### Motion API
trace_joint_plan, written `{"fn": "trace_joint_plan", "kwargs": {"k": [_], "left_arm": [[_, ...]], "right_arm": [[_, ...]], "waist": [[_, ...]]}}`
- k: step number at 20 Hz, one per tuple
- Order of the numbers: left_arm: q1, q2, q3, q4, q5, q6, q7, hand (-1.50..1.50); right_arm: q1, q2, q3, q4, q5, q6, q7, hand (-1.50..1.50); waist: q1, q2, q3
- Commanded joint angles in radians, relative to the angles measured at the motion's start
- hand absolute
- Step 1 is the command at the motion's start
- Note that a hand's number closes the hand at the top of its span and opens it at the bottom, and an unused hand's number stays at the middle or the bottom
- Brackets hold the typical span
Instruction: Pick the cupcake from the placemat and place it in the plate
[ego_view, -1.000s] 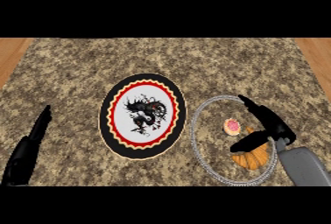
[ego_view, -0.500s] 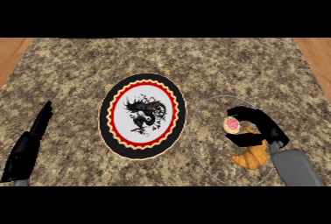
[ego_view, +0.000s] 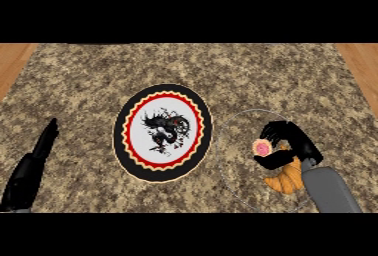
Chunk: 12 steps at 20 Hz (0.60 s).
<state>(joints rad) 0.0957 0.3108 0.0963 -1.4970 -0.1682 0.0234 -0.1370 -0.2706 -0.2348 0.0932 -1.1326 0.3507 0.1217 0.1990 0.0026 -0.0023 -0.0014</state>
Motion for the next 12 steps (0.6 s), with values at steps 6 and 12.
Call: {"fn": "trace_joint_plan", "kwargs": {"k": [6, 12], "left_arm": [[0.034, 0.008, 0.028, -0.011, -0.003, 0.017, 0.016, 0.00], [0.049, -0.007, 0.021, -0.023, -0.013, 0.027, 0.015, 0.00]], "right_arm": [[0.249, -0.069, 0.113, -0.179, 0.409, -0.329, 0.378, 1.50], [0.407, -0.070, 0.191, -0.532, 0.675, -0.440, 0.622, 1.50]], "waist": [[-0.057, -0.020, -0.006], [-0.055, -0.016, -0.004]]}}
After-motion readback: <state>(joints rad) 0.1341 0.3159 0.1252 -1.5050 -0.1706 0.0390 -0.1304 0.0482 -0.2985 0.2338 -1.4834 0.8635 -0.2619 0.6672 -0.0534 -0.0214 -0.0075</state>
